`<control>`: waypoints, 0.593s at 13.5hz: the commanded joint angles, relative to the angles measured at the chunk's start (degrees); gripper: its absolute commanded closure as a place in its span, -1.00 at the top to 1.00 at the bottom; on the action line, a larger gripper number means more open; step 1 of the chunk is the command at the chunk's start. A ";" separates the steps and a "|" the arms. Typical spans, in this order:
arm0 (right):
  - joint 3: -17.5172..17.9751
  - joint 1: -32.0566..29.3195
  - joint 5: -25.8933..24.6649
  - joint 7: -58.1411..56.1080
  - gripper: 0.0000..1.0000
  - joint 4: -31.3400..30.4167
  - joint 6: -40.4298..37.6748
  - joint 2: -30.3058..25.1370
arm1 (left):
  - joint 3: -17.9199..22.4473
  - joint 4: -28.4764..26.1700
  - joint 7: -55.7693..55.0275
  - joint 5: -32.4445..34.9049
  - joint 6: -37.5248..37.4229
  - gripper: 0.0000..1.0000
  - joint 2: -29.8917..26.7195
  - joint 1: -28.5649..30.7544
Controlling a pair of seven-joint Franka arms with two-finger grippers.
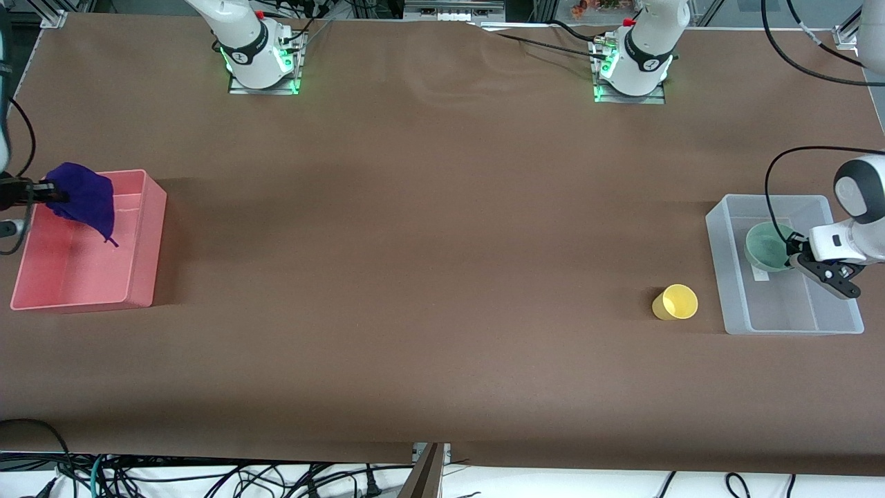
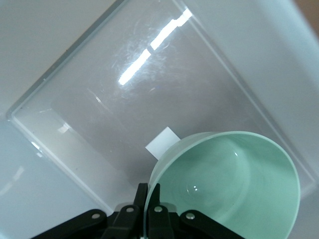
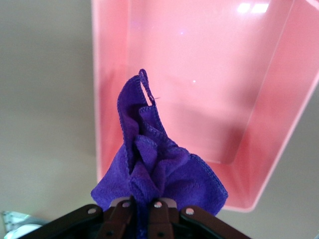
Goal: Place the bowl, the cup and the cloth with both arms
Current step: 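Drop the cloth into the pink bin while the left gripper lowers the bowl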
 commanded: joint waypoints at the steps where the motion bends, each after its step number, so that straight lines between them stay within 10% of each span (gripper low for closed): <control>1: -0.36 -0.55 0.94 -1.53 -1.00 -7.74 7.92 -0.93 | -0.80 1.86 1.06 0.12 0.51 0.23 1.17 0.58; 2: -0.27 -0.81 0.94 -1.53 -1.00 -9.33 10.29 -0.14 | -0.97 1.95 1.06 0.12 0.25 0.99 0.91 0.41; 5: -0.36 -0.81 0.94 -1.61 -1.00 -10.57 12.60 1.27 | -3.42 3.08 0.62 0.03 -6.22 1.00 -3.12 0.23; 6: -0.36 -0.81 0.86 -1.61 -0.65 -10.31 12.78 1.45 | -5.18 5.79 0.19 -0.05 -11.39 1.00 -4.01 0.23; 7: -0.27 -0.81 0.85 -1.53 0.67 -9.96 12.95 1.27 | -6.85 9.82 -0.95 -0.84 -17.62 1.00 -4.01 0.23; 8: -0.18 -0.73 0.85 -1.44 1.00 -9.00 12.34 0.75 | -8.17 13.69 -3.31 -2.67 -23.34 1.00 -3.67 -0.03</control>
